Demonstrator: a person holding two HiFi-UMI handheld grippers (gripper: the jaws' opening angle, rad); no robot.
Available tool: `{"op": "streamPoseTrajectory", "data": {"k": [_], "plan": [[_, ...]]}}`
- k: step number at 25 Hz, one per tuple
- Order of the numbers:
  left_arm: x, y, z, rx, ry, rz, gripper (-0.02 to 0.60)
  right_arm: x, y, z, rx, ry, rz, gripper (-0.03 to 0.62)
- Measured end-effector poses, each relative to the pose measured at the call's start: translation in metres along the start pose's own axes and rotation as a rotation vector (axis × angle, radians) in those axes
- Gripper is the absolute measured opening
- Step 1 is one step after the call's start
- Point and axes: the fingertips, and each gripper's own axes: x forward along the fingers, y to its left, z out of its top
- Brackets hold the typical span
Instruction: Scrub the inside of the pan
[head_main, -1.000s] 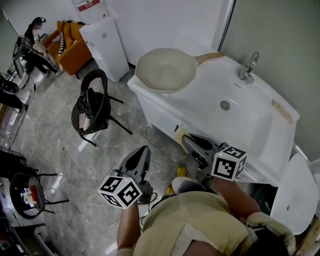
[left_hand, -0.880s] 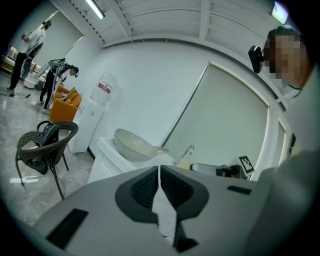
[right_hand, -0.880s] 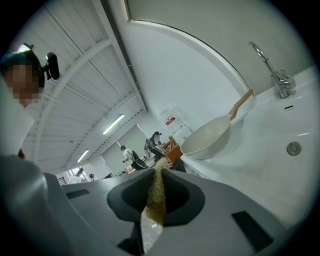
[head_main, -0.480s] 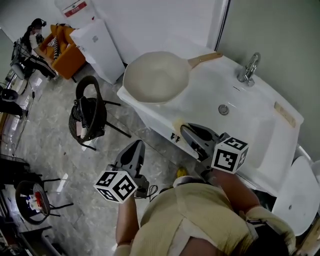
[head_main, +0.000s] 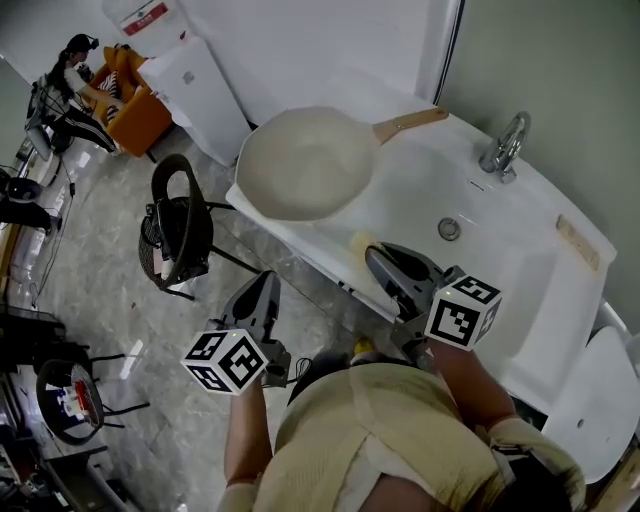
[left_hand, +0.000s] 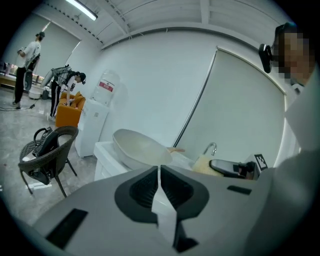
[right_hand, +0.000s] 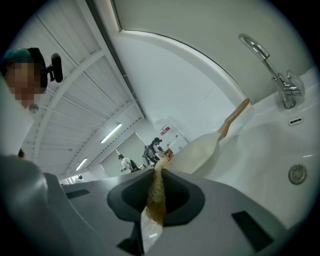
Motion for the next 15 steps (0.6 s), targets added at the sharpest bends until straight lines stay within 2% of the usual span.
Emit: {"op": "streamPoseTrajectory", "data": {"k": [3,9,15], "plan": [[0.011,0.010,0.008,-0.004,-0.001,0.038,0.055,0.001,-0.009,0.009,0.007,-0.016,0.003,0.055],[0.026,0.024,0.019,0.006,0.006,0.065,0.055,-0.001,-0.019,0.018,0.002,-0.039,-0.027,0.055],[0.052,0.058,0.035,0.020,0.023,0.111,0.058,0.002,-0.035,0.032,-0.017,-0.078,-0.096,0.055]]}}
